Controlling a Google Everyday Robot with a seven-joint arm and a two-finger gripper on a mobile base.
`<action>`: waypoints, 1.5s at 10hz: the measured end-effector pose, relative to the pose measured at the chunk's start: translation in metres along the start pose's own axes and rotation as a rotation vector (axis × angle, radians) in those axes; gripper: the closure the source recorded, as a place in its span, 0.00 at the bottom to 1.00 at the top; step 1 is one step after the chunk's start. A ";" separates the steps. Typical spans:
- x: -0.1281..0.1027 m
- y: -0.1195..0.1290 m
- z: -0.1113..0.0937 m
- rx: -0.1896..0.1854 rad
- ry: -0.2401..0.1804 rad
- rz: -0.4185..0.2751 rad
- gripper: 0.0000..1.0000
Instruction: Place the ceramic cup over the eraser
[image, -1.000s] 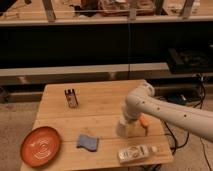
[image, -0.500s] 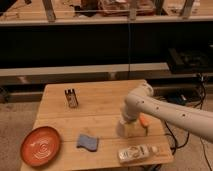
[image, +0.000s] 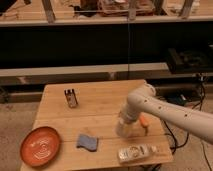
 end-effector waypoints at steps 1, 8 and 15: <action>0.000 0.000 0.000 0.001 0.007 0.002 0.68; -0.041 0.011 -0.062 0.100 0.114 -0.094 1.00; -0.126 -0.034 -0.113 0.147 -0.077 -0.255 1.00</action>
